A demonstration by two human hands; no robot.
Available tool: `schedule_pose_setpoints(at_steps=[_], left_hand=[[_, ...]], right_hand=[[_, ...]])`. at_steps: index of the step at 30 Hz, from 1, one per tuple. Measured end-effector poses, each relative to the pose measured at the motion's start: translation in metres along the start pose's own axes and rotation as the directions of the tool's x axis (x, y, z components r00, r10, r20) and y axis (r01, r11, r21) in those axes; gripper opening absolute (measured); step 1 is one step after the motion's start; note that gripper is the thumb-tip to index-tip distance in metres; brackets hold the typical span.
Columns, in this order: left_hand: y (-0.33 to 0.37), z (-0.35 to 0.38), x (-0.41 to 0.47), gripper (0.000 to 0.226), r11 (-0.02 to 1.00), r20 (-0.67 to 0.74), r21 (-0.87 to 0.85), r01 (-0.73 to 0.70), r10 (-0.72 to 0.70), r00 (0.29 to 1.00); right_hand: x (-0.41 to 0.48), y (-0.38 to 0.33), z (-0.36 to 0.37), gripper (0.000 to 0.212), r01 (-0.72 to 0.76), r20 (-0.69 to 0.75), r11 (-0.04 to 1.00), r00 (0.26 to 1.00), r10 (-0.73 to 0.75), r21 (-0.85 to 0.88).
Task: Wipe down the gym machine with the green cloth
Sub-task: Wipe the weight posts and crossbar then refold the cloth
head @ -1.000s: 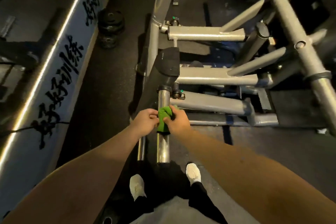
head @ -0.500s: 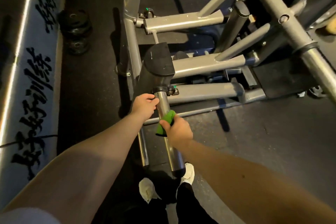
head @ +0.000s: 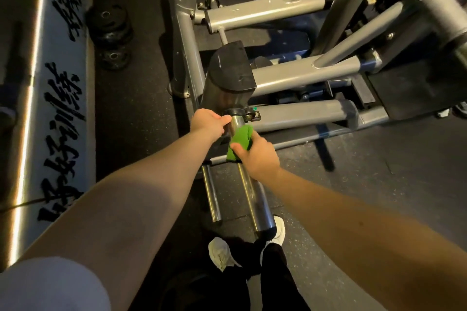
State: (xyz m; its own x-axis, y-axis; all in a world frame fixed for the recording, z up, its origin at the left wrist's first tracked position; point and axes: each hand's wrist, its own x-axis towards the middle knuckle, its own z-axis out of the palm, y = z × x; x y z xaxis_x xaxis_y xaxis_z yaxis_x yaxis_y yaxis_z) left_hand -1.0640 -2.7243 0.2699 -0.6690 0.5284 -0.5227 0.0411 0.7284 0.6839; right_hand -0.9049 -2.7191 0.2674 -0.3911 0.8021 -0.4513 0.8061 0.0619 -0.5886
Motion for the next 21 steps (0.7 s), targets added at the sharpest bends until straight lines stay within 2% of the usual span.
schedule_pose_setpoints(at_steps=[2, 4, 8, 12, 17, 19, 21], left_hand=[[0.0, 0.001, -0.003, 0.025, 0.996, -0.028, 0.074, -0.041, 0.043, 0.999], [0.002, -0.003, -0.005, 0.029, 0.994, -0.031, 0.076, -0.082, 0.085, 0.996], [0.012, -0.008, 0.0, 0.029, 0.99, 0.018, 0.114, -0.086, 0.085, 0.996], [0.019, -0.01, 0.011, 0.029, 0.986, 0.031, 0.154, -0.066, 0.062, 0.998], [0.02, -0.011, 0.017, 0.034, 0.993, 0.038, 0.118, -0.01, 0.006, 0.999], [0.019, -0.009, 0.015, 0.032, 0.997, 0.018, 0.083, 0.001, -0.002, 1.0], [0.016, -0.007, 0.012, 0.029, 0.999, 0.004, 0.032, 0.013, -0.013, 1.0]], right_hand=[[-0.032, 0.018, 0.004, 0.05, -0.014, 0.025, 0.998, 1.0, 0.016, -0.056], [-0.053, 0.028, 0.006, 0.049, -0.03, 0.034, 0.992, 0.999, 0.035, -0.119], [-0.039, 0.01, 0.005, 0.049, -0.106, 0.016, 0.974, 0.994, 0.112, -0.202], [-0.015, -0.008, 0.0, 0.049, -0.143, 0.042, 0.974, 0.987, 0.153, -0.177], [0.038, -0.032, 0.002, 0.068, -0.239, 0.135, 0.969, 0.96, 0.245, -0.059], [0.047, -0.036, 0.002, 0.073, -0.229, 0.149, 0.973, 0.961, 0.232, -0.038], [0.042, -0.031, 0.004, 0.087, -0.178, 0.152, 0.983, 0.971, 0.183, -0.047]])
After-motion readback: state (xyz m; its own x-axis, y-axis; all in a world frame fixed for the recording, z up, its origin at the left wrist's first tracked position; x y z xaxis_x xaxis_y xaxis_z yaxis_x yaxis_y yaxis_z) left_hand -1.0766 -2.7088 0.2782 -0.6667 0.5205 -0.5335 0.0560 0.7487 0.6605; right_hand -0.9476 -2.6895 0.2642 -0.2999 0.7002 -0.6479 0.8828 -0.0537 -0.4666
